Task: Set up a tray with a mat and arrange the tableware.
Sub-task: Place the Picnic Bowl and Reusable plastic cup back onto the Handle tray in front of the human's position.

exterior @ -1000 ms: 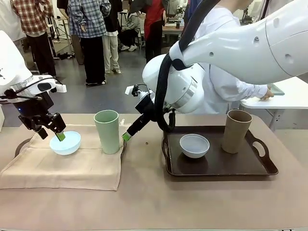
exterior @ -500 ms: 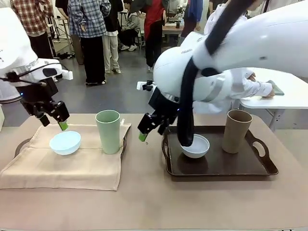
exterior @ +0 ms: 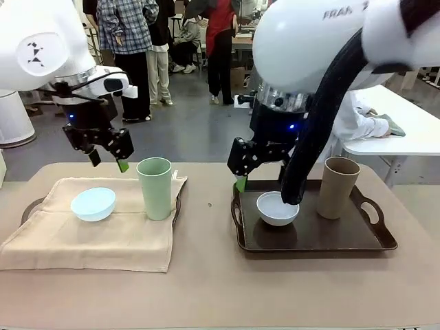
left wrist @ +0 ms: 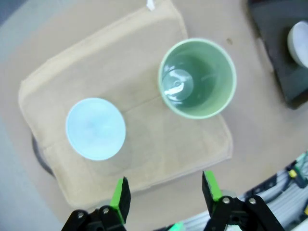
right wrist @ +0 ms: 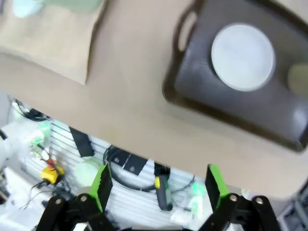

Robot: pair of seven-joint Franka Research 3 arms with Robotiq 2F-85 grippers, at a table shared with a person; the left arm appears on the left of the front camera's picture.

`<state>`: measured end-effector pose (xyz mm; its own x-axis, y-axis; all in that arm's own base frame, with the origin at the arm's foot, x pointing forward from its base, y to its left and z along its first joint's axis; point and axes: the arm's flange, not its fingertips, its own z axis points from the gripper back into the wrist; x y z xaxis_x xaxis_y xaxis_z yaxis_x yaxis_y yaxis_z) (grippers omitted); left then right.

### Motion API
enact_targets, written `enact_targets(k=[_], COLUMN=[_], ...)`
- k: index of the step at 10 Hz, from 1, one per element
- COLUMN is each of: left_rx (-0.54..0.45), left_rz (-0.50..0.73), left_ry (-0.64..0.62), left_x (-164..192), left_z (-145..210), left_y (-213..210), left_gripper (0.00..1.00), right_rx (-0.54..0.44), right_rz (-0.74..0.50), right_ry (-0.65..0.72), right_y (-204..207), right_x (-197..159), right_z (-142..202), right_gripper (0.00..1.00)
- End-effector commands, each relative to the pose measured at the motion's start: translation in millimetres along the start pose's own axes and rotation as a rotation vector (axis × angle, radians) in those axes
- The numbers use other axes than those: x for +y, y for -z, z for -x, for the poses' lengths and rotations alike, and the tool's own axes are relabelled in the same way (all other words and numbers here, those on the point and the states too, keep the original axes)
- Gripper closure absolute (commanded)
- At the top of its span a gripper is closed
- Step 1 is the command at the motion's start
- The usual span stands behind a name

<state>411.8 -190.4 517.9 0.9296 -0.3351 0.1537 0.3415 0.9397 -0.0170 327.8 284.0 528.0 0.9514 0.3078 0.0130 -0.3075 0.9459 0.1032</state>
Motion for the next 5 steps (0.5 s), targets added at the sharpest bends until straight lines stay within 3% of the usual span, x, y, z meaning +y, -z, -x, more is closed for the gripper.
enact_targets(k=[1, 3, 5], left_rx=[0.01, 0.047, -0.001], left_rz=[-0.048, -0.077, -0.023], left_ry=[-0.039, -0.082, -0.021], left_x=[-21, -18, -20], left_z=[-1, 18, 0], left_y=[-23, -44, -23], left_gripper=[0.21, 0.21, 0.21], right_rx=[0.037, 0.02, 0.02], right_rz=[0.037, 0.012, 0.012], right_ry=[0.087, 0.046, 0.046], right_y=[-14, -8, -8], right_x=[4, 1, 1], right_z=[7, 10, 10], right_gripper=[0.0, 0.0, 0.0])
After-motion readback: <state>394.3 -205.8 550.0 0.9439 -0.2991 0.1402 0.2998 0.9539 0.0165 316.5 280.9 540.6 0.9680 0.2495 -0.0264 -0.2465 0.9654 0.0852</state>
